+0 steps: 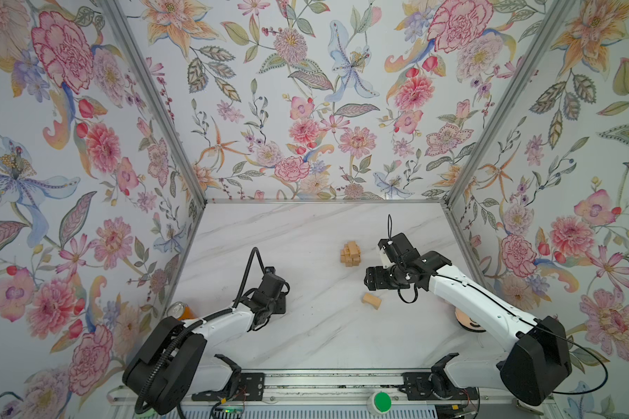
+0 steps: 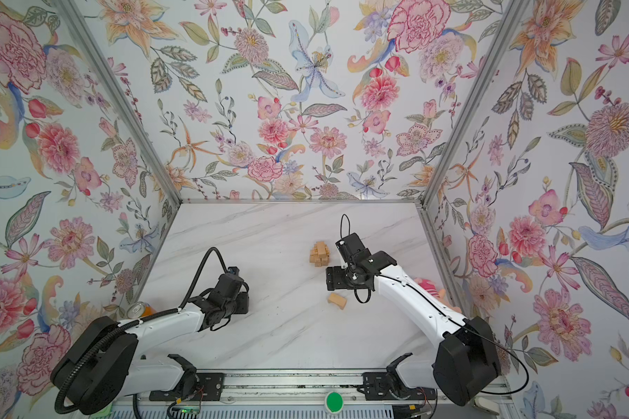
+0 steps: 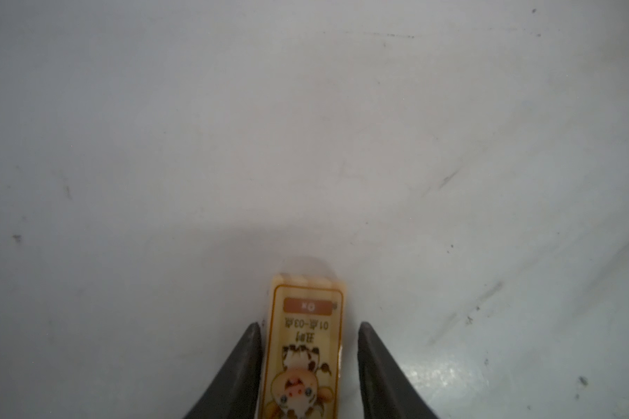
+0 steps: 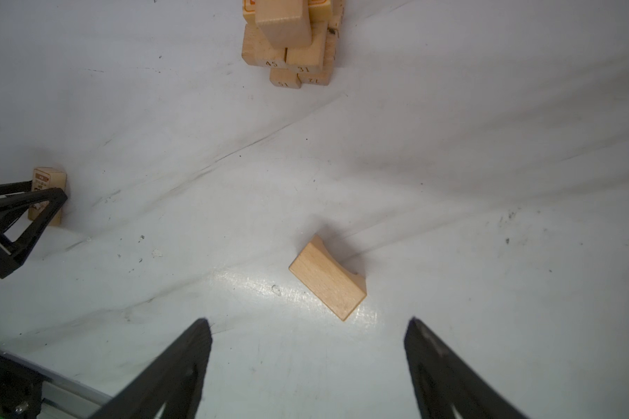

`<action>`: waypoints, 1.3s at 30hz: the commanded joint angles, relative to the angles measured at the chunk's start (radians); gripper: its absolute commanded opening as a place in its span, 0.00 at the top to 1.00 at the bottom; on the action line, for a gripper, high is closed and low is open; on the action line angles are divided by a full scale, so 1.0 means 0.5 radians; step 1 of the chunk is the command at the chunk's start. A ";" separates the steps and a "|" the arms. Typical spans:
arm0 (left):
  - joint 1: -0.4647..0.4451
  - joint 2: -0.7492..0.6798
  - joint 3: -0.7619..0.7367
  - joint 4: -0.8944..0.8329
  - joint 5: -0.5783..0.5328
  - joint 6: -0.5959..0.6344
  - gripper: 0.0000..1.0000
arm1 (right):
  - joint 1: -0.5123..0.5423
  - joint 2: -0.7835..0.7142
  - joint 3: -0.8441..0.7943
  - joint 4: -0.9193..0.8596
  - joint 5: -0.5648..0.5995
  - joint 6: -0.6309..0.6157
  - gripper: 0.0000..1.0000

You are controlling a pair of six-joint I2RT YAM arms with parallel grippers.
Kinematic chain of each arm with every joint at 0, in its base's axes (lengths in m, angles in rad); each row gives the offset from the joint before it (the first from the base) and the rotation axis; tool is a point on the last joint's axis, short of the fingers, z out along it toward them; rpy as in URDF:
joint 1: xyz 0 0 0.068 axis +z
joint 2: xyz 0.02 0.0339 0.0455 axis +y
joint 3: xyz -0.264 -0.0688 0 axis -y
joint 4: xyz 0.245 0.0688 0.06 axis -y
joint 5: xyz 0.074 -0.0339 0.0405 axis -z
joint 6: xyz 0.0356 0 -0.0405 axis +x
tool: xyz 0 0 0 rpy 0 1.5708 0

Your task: Build the wood block tower

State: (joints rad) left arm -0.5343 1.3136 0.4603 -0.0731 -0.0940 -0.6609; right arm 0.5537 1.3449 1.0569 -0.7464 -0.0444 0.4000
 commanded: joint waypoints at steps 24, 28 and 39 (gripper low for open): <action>-0.175 0.300 0.236 0.053 0.152 -0.016 0.65 | -0.075 0.030 -0.033 0.024 -0.002 -0.059 0.14; -0.230 0.369 0.285 0.061 0.164 -0.001 0.64 | -0.095 -0.009 -0.055 0.023 -0.004 -0.060 0.14; -0.351 0.458 0.398 0.084 0.195 0.022 0.58 | -0.119 -0.082 -0.086 0.016 -0.020 -0.046 0.14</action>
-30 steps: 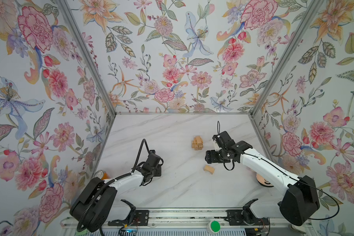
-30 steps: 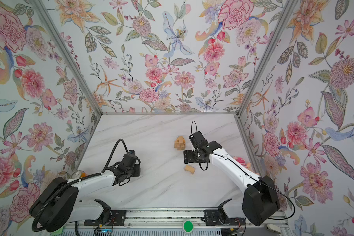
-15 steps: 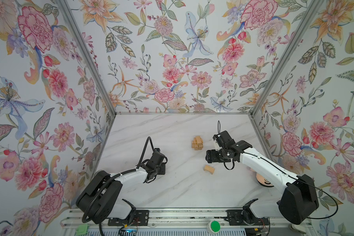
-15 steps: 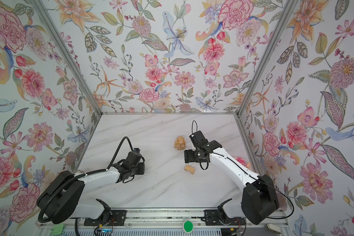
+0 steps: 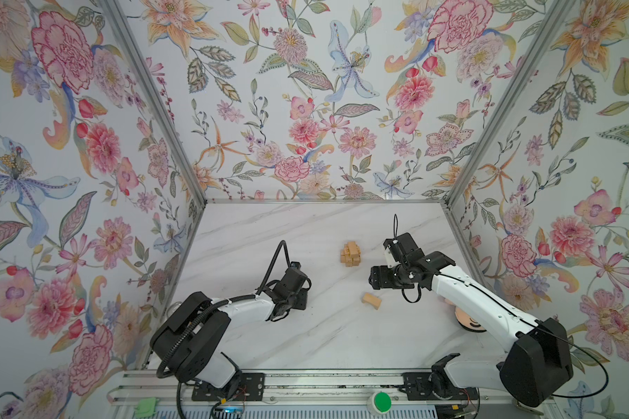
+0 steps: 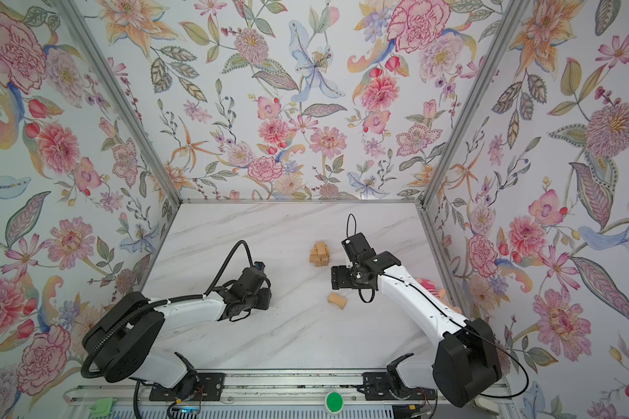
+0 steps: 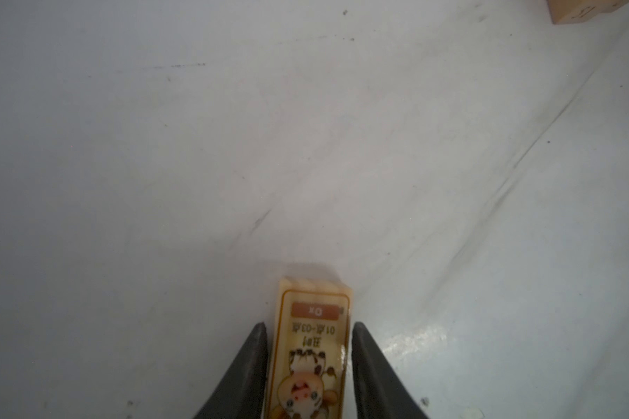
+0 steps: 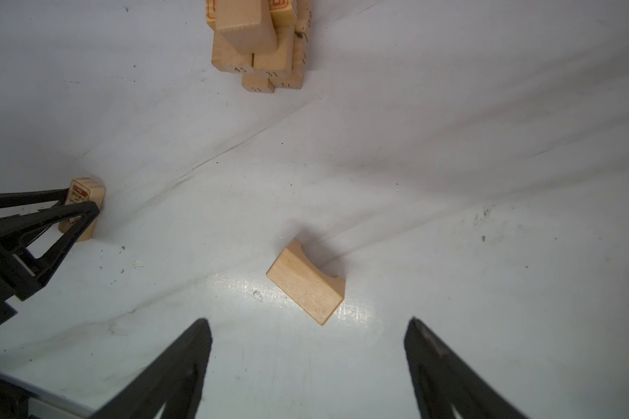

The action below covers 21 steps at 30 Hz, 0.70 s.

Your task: Build the wood block tower

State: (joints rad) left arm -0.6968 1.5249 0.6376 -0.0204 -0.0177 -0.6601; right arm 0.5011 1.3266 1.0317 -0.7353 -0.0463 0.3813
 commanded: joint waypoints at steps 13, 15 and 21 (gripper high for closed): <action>-0.045 -0.248 0.188 -0.187 -0.063 0.092 0.33 | 0.022 -0.095 0.022 -0.069 0.042 0.066 0.13; -0.030 -0.357 0.173 -0.247 -0.125 0.102 0.32 | 0.067 -0.081 0.045 -0.072 0.065 0.097 0.14; 0.140 -0.787 -0.047 -0.412 -0.221 0.051 0.32 | 0.339 0.073 0.160 -0.070 0.162 0.251 0.18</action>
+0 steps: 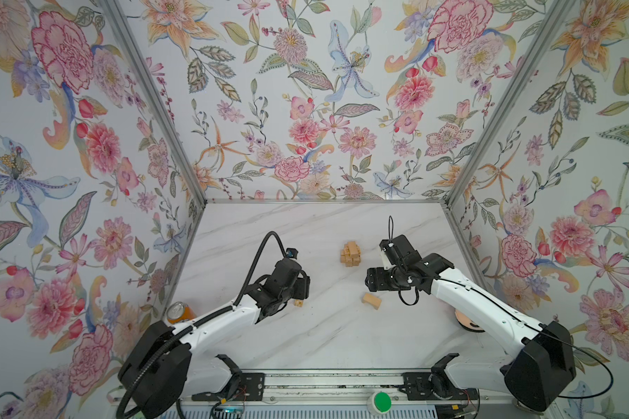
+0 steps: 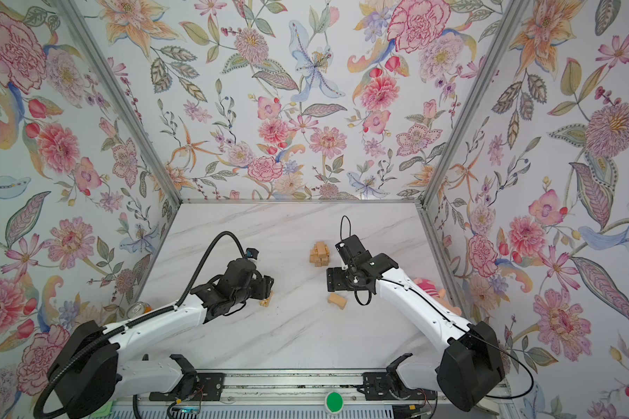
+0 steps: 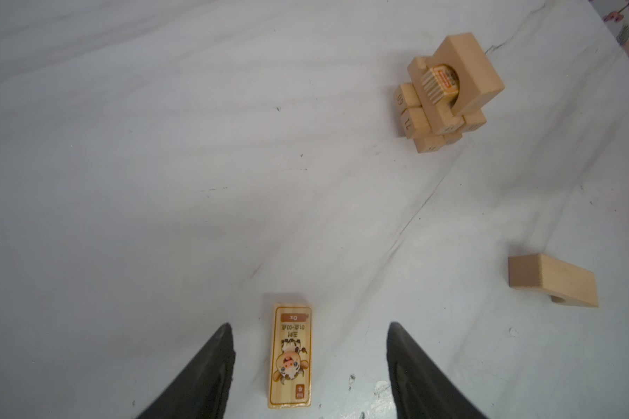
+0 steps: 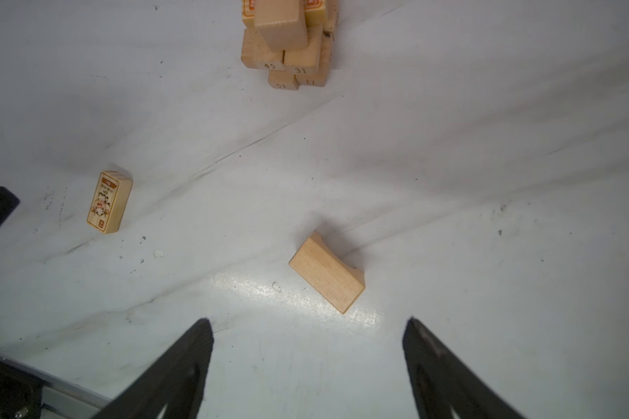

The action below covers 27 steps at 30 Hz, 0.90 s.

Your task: Build the wood block tower

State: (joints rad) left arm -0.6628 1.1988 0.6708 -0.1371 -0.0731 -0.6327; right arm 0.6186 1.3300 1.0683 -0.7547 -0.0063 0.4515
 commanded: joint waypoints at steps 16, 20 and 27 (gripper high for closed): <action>0.265 -0.990 -0.668 -0.309 -0.127 -0.339 0.34 | 0.721 0.806 0.634 0.067 0.155 0.498 0.36; 0.268 -1.070 -0.761 -0.264 -0.105 -0.422 0.34 | 0.783 0.958 0.729 0.116 0.104 0.572 0.37; 0.274 -1.100 -0.835 -0.197 -0.048 -0.453 0.34 | 0.824 1.242 0.935 0.176 -0.005 0.637 0.37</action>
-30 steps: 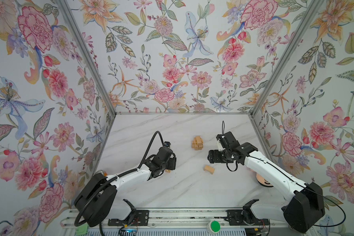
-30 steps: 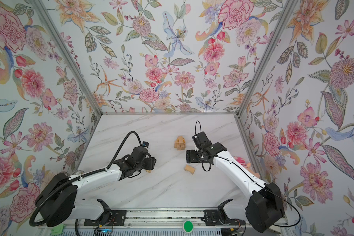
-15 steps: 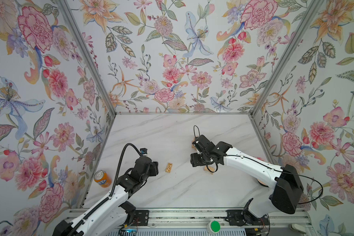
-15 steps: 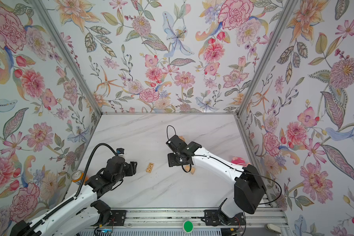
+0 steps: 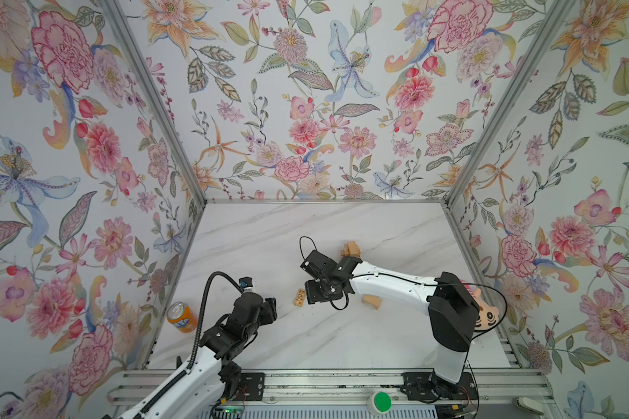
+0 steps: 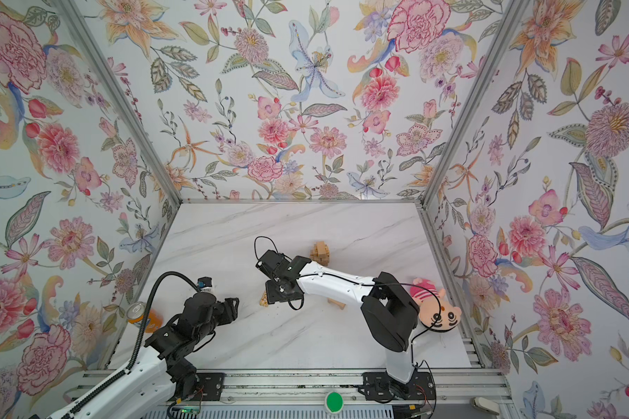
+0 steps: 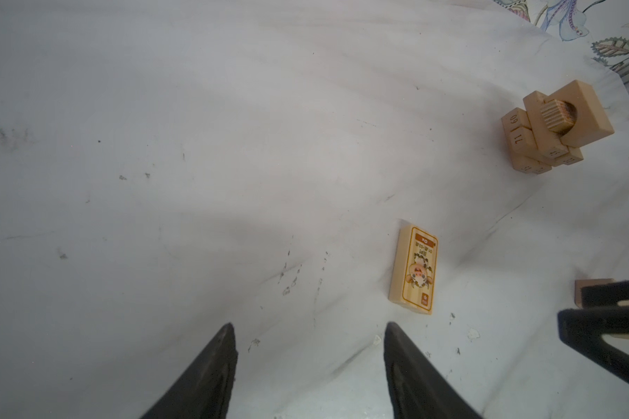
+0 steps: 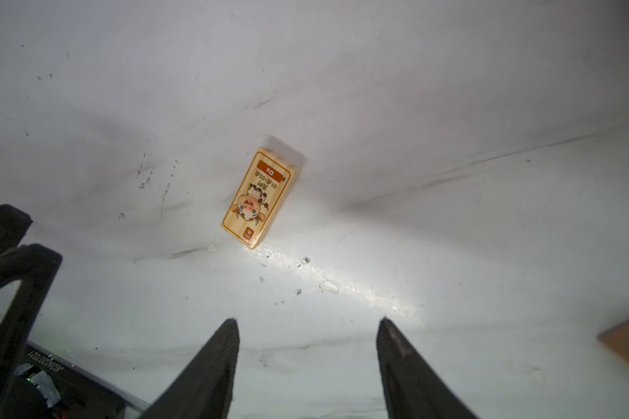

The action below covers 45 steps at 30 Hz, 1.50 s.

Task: Build the wood block tower
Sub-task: 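Reach the right gripper across to the printed card block while the left arm draws back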

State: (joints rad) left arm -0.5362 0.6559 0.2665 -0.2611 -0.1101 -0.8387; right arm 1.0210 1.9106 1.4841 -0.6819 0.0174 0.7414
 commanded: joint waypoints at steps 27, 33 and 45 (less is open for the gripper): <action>0.054 -0.089 -0.142 0.167 0.133 -0.020 0.34 | 0.044 0.689 0.668 -0.269 0.028 0.073 0.38; 0.084 -0.124 -0.149 0.144 0.138 0.000 0.33 | 0.026 0.722 0.670 -0.294 0.009 0.058 0.52; 0.123 -0.109 -0.136 0.148 0.178 0.038 0.32 | -0.006 0.694 0.601 -0.310 0.003 -0.030 0.66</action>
State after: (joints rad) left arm -0.4889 0.5983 0.2020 -0.1867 -0.0330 -0.8444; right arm 1.0283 2.2452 1.7969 -0.8009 0.0078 0.7483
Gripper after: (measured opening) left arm 0.677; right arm 0.337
